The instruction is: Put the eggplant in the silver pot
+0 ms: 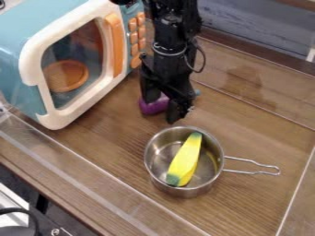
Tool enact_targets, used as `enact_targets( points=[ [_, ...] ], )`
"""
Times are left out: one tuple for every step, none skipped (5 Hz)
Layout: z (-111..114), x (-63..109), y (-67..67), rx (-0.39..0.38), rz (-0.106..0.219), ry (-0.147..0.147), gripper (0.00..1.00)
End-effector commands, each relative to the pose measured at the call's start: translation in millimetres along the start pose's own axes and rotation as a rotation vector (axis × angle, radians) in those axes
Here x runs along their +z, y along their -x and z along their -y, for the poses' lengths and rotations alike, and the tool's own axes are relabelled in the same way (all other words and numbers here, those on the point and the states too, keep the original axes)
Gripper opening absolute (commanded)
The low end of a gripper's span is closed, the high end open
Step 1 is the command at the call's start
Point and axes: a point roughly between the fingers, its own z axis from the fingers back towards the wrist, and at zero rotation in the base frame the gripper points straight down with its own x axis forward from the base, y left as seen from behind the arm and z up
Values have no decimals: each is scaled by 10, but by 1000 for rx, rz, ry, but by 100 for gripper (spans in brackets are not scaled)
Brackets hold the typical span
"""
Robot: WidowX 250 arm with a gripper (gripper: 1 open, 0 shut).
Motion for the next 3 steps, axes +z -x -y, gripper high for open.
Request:
enact_targets(
  points=[
    [-44,33,-7,19,18,-4,100],
    [-44,45,-2,26,23,-1,100],
    [-36,78,1,31,31,1,100]
  ],
)
